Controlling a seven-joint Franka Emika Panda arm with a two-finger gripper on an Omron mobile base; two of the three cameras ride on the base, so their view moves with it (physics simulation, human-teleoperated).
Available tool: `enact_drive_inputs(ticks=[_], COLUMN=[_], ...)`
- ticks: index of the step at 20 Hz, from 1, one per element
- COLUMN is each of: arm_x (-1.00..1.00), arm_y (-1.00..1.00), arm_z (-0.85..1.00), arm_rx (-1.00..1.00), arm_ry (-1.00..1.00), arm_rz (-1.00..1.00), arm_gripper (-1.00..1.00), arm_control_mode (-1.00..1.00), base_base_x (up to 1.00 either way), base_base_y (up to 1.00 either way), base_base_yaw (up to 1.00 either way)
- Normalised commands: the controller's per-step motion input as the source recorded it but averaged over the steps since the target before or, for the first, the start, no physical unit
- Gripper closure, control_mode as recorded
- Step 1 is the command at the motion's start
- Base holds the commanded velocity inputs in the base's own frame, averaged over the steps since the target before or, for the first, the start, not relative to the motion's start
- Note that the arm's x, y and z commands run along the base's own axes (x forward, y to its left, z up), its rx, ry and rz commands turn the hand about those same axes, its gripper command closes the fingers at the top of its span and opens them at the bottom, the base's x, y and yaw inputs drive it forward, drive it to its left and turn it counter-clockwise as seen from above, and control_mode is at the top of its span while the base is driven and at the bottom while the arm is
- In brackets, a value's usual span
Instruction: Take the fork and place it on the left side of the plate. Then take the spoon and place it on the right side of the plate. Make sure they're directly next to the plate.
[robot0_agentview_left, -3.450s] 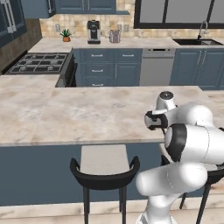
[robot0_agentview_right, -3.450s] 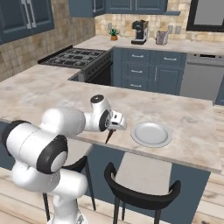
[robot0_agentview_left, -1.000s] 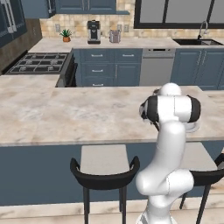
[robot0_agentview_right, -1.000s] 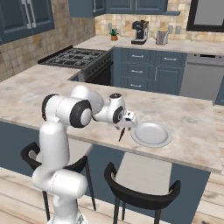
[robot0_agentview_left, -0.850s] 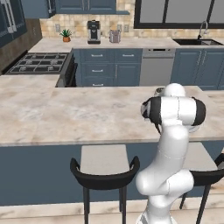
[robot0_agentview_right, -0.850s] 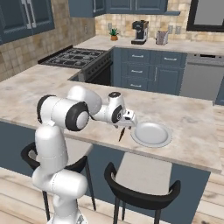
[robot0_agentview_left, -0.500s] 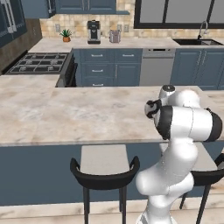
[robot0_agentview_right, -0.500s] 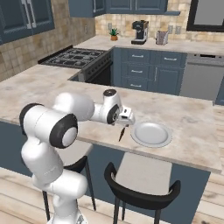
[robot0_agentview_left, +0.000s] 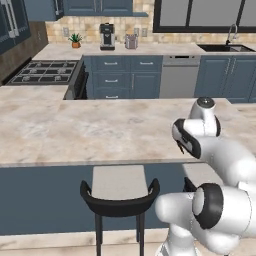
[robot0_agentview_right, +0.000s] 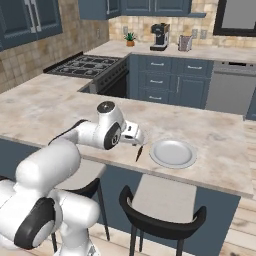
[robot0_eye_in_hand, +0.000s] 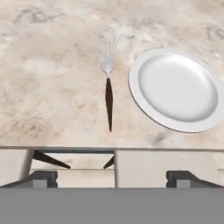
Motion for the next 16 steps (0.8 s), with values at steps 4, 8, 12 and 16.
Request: enact_drive_inputs(ticks=[4, 8, 12, 16], arm_x=[-1.00, -1.00, -1.00, -0.77], arm_y=[0.49, 0.62, 0.63, 0.31], arm_z=[0.73, 0.59, 0.48, 0.40], arm_rx=[0.00, 0.00, 0.00, 0.00], arm_ry=[0.00, 0.00, -0.03, -0.19], arm_rz=[0.00, 0.01, 0.03, 0.00], arm_gripper=[-1.00, -1.00, -1.00, -1.00], arm_control_mode=[-1.00, -1.00, -1.00, -1.00], base_base_x=[0.00, 0.00, 0.00, 0.00], base_base_y=[0.00, 0.00, 0.00, 0.00], base_base_yaw=[0.00, 0.00, 0.00, 0.00])
